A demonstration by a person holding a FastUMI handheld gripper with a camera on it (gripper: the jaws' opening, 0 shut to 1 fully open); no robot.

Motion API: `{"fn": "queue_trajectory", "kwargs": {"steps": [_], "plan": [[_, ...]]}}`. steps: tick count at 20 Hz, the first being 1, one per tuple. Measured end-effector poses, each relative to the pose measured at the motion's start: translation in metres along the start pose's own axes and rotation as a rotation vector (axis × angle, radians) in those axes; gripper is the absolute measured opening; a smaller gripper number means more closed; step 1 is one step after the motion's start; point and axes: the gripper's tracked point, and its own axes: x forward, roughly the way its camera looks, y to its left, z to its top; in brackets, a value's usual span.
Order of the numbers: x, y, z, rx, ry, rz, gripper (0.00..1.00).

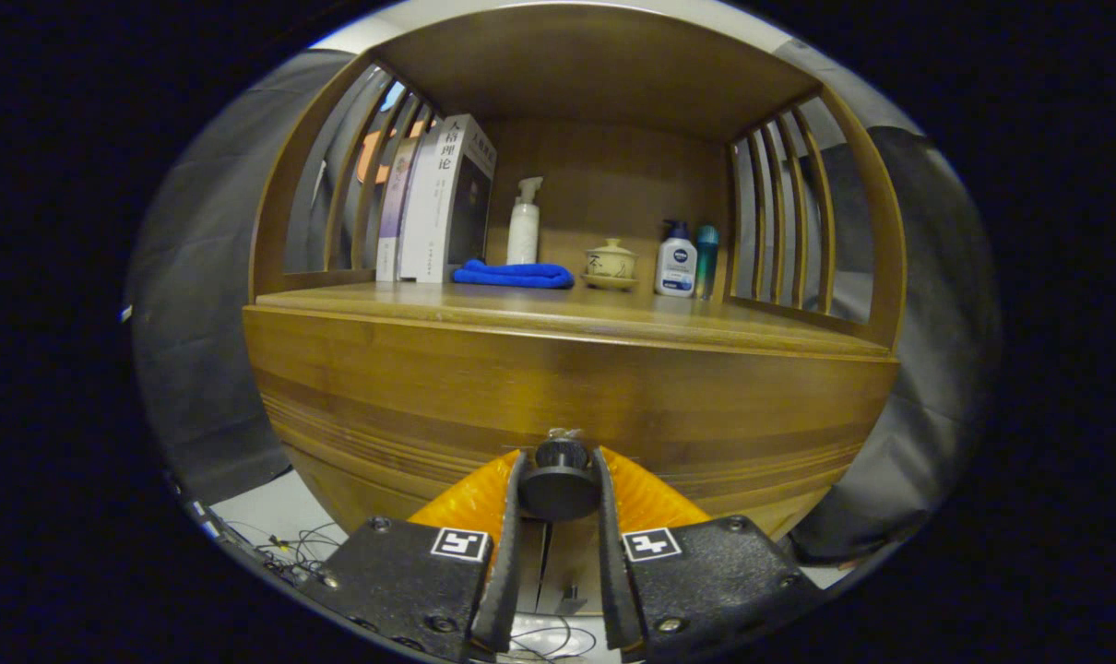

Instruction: Pull open the drawer, take out the items inside it, and place them on the countertop above the cabinet.

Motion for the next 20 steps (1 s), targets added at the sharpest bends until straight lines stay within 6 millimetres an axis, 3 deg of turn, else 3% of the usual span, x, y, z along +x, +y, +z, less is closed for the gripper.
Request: {"fn": "queue_trajectory", "kwargs": {"steps": [4, 6, 10, 12, 15, 20], "plan": [[-0.003, 0.001, 0.0, -0.018, -0.013, 0.001, 0.32], [-0.013, 0.001, -0.003, -0.008, -0.018, 0.0, 0.31], [-0.058, 0.004, -0.015, 0.005, -0.033, 0.007, 0.31], [-0.069, 0.001, -0.019, -0.002, -0.039, 0.013, 0.31], [-0.106, 0.001, -0.029, 0.017, -0.036, 0.025, 0.31], [-0.147, 0.0, -0.044, 0.02, -0.023, 0.03, 0.31]]}}
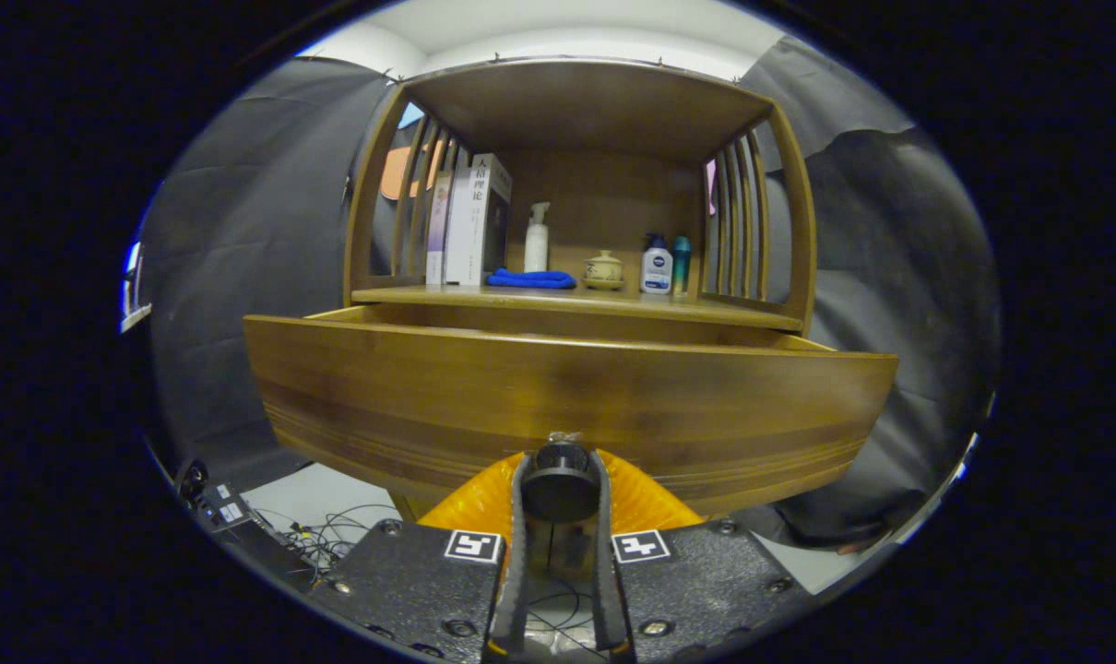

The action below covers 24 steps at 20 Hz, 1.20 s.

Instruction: Pull open the drawer, take out the items inside it, and place them on the countertop above the cabinet.

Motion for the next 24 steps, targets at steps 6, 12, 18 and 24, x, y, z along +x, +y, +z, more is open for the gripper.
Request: {"fn": "queue_trajectory", "kwargs": {"steps": [6, 12, 18, 24], "plan": [[-0.029, 0.002, -0.017, 0.003, 0.007, 0.012, 0.31], [-0.031, 0.005, -0.017, 0.001, -0.013, 0.027, 0.42], [-0.059, -0.012, 0.052, -0.055, -0.237, 0.01, 0.88], [-0.038, -0.004, 0.14, -0.127, -0.234, 0.181, 0.9]]}}
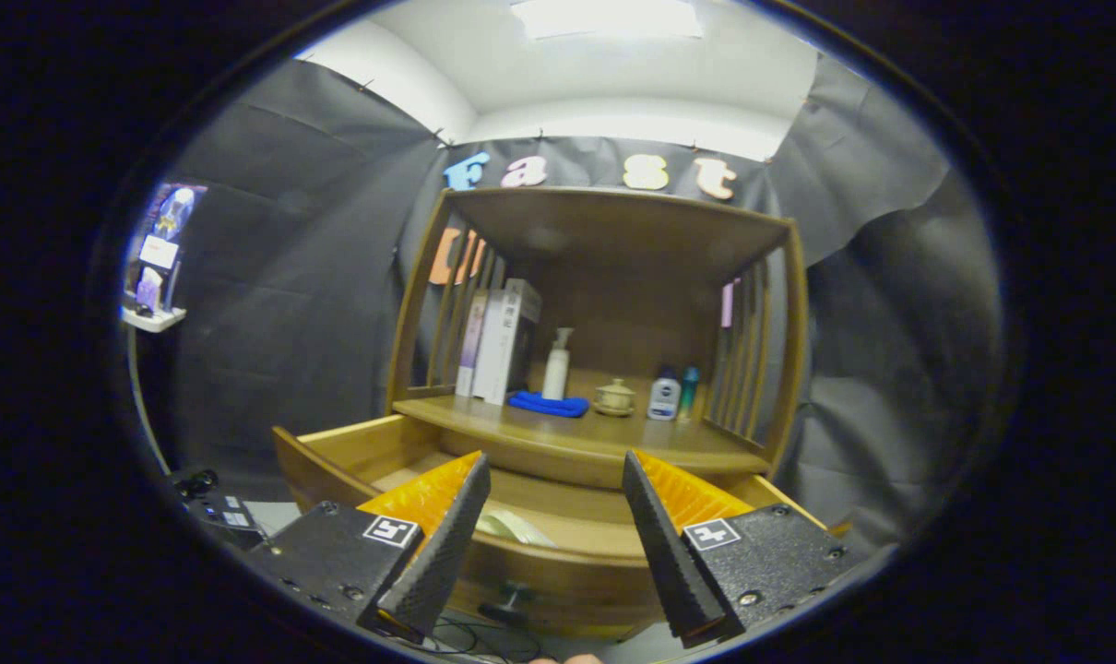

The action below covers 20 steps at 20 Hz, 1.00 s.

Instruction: Pull open the drawer, take out the items inside it, and place them on the countertop above the cabinet.

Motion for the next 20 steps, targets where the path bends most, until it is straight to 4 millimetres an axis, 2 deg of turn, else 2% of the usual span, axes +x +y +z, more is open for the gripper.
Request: {"fn": "queue_trajectory", "kwargs": {"steps": [2, 4, 6, 8, 10, 13, 14, 15, 19, 20], "plan": [[0.028, 0.002, 0.004, 0.022, 0.126, 0.088, 0.9], [0.049, 0.001, -0.001, 0.03, 0.252, 0.139, 0.9], [0.074, -0.003, -0.019, -0.018, 0.377, 0.15, 0.91], [0.088, 0.0, -0.045, -0.056, 0.511, 0.176, 0.9], [0.091, 0.009, -0.08, -0.072, 0.673, 0.22, 0.9], [0.091, 0.016, -0.112, -0.022, 0.815, 0.24, 0.89], [0.093, 0.015, -0.121, -0.019, 0.841, 0.24, 0.82], [0.094, 0.015, -0.124, -0.021, 0.861, 0.238, 0.81], [0.1, 0.023, -0.135, -0.042, 0.905, 0.247, 0.65], [0.098, 0.022, -0.14, -0.047, 0.912, 0.249, 0.52]]}}
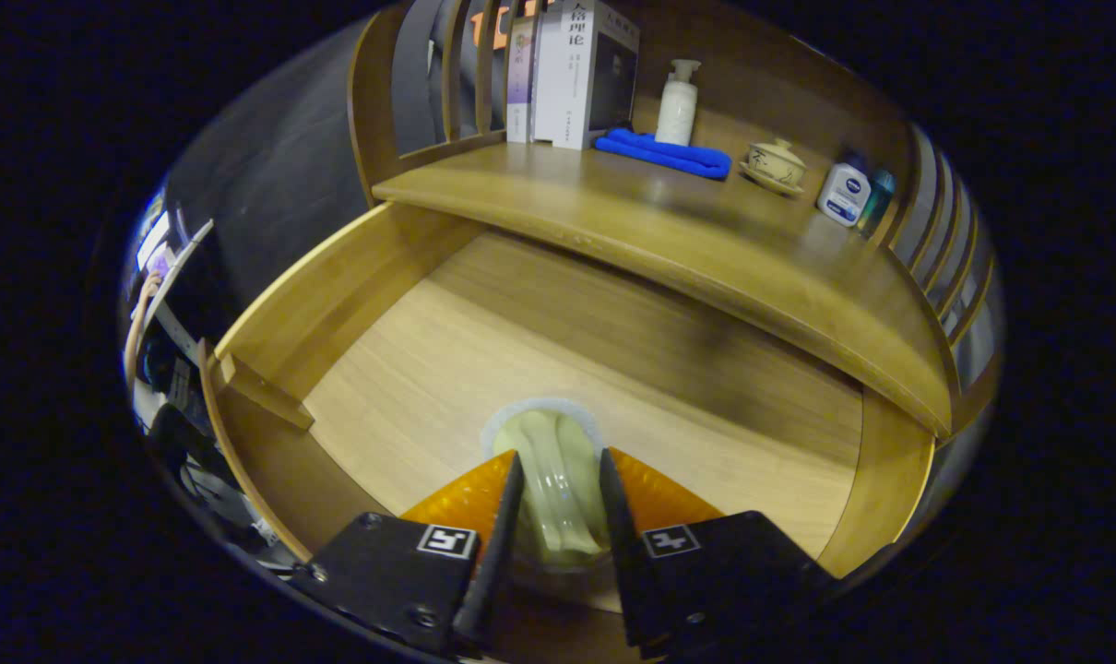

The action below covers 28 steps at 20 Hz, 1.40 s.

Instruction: Pull open the drawer, take out the items inside it, and place them on the countertop above the cabinet.

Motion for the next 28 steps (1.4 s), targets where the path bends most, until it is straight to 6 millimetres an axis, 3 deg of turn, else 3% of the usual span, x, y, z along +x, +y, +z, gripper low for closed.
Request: {"fn": "queue_trajectory", "kwargs": {"steps": [4, 5, 12, 24, 28], "plan": [[-0.001, 0.001, 0.002, -0.03, -0.032, -0.008, 0.2], [-0.005, 0.002, 0.005, -0.041, -0.035, -0.005, 0.18], [-0.015, -0.001, 0.015, -0.053, -0.082, -0.013, 0.17], [-0.087, -0.027, 0.062, -0.077, -0.169, -0.057, 0.17], [-0.107, -0.046, 0.092, -0.013, -0.242, -0.07, 0.17]]}}
